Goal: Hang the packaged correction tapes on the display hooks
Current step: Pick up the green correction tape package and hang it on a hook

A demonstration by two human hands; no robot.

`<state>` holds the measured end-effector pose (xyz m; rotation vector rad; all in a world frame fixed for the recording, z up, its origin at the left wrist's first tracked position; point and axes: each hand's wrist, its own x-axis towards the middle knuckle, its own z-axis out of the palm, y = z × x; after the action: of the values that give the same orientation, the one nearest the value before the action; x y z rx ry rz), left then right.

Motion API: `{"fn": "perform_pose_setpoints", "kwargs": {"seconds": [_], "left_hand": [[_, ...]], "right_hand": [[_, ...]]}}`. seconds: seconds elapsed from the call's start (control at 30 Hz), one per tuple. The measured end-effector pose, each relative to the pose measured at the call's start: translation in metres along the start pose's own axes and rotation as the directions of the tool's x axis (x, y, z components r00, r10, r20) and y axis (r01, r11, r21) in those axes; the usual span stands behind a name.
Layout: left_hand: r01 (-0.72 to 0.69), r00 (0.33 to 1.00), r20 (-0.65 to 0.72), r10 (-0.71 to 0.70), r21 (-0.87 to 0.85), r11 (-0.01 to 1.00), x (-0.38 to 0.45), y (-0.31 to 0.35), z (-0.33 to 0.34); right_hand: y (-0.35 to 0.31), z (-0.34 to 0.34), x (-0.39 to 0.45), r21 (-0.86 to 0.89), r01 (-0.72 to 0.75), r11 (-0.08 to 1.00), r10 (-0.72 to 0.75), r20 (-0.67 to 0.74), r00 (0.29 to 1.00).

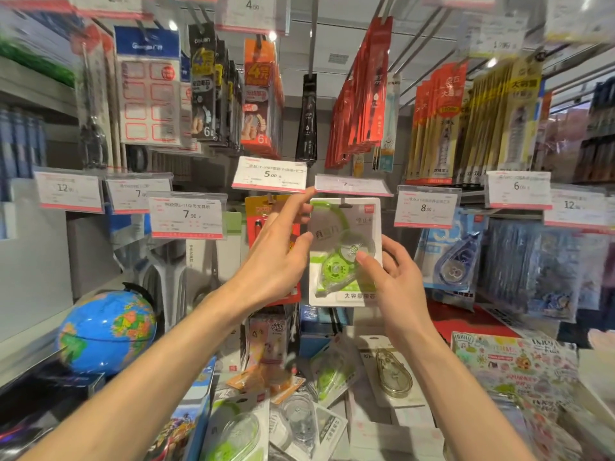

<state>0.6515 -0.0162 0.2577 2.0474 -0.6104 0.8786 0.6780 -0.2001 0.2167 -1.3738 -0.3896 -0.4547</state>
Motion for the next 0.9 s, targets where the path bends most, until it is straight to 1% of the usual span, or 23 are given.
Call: {"fn": "perform_pose_setpoints", "kwargs": {"seconds": [0.33,0.47,0.53,0.6,0.67,0.73,0.8,0.83,0.9], "left_hand": [[0.002,1.0,0.004,-0.002,-0.003,1.0,0.004,-0.004,0.004],[0.016,1.0,-0.002,-0.016,0.044,0.999,0.002,-0.01,0.006],[0.062,0.998,-0.007,-0.062,0.087,0.994,0.0,-0.018,0.013],[0.131,0.991,0.022,-0.134,0.108,0.985,-0.003,-0.026,0.022],[0.167,0.983,0.059,-0.174,0.109,0.98,-0.004,-0.031,0.03],[0.161,0.985,0.058,-0.164,0.054,0.985,-0.004,-0.034,0.034],[0.151,0.987,0.059,-0.151,0.0,0.989,-0.003,-0.034,0.037],[0.146,0.987,0.058,-0.147,0.011,0.989,-0.002,-0.036,0.038],[0.138,0.989,0.049,-0.141,0.051,0.989,0.001,-0.042,0.041]], "right_hand": [[0.001,0.003,0.014,-0.049,-0.009,0.999,0.009,-0.006,1.0],[0.006,0.001,0.018,-0.072,-0.035,0.997,0.034,-0.01,0.999],[0.009,0.001,0.02,-0.102,-0.037,0.994,0.037,-0.006,0.999],[0.012,0.001,0.021,-0.144,-0.022,0.989,0.021,-0.005,1.0],[0.015,0.002,0.02,-0.222,0.011,0.975,-0.01,0.007,1.0],[0.016,0.002,0.017,-0.314,0.038,0.949,-0.035,0.015,0.999],[0.021,0.001,0.014,-0.399,0.088,0.913,-0.094,0.006,0.996],[0.024,0.0,0.011,-0.447,0.131,0.885,-0.139,0.014,0.99],[0.031,0.0,0.009,-0.536,0.226,0.813,-0.223,0.072,0.972]]}}
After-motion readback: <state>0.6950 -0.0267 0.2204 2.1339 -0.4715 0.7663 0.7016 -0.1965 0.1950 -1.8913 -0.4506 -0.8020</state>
